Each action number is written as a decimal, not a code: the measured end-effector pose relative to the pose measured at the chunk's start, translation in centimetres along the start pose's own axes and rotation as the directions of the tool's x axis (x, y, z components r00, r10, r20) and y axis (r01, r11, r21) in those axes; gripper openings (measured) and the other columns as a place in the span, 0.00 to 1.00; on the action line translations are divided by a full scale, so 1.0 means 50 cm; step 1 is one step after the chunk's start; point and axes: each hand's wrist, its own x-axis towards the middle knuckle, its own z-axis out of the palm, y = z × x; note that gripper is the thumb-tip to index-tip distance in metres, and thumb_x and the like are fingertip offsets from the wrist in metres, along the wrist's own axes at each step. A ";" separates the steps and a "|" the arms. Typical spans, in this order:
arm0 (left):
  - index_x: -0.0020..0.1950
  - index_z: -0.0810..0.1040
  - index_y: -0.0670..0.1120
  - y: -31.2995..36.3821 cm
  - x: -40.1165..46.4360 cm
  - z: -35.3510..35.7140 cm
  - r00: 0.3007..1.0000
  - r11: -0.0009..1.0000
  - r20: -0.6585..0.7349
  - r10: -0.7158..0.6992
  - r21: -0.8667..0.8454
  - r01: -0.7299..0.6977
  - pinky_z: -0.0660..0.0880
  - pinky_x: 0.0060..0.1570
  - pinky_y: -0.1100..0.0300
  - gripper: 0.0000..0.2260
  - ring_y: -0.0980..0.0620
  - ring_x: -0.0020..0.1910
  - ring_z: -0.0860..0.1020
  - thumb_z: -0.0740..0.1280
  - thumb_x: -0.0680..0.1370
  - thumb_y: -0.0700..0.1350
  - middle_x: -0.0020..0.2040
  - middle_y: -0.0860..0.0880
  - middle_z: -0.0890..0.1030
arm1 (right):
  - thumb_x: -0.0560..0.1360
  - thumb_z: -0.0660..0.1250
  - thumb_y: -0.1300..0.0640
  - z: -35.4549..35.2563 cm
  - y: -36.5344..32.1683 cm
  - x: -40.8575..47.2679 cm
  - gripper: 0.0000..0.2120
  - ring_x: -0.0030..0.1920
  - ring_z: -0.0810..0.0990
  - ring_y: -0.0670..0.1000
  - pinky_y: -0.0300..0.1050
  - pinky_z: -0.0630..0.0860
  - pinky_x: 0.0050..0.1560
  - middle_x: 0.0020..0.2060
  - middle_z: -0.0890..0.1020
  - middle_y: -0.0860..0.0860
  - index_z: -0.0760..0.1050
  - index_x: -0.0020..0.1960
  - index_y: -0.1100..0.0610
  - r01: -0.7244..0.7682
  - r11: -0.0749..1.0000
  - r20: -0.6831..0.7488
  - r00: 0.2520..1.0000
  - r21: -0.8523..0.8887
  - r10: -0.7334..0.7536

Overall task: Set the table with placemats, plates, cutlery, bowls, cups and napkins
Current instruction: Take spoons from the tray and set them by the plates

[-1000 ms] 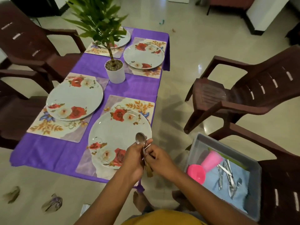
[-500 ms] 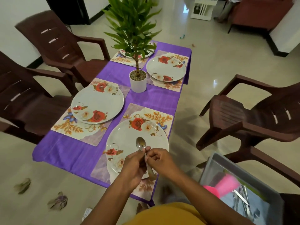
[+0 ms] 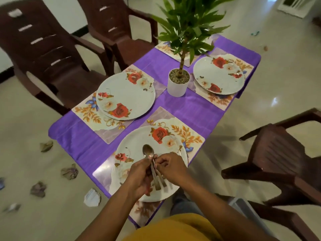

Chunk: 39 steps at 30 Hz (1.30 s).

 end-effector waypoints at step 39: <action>0.80 0.63 0.51 -0.076 0.084 0.125 0.728 0.202 -0.178 0.662 0.978 0.055 0.80 0.59 0.52 0.37 0.49 0.63 0.82 0.77 0.76 0.53 0.70 0.56 0.79 | 0.77 0.71 0.51 -0.230 0.095 0.321 0.03 0.42 0.79 0.45 0.44 0.79 0.42 0.42 0.81 0.44 0.78 0.50 0.48 0.196 0.869 0.170 0.977 -0.453 -0.132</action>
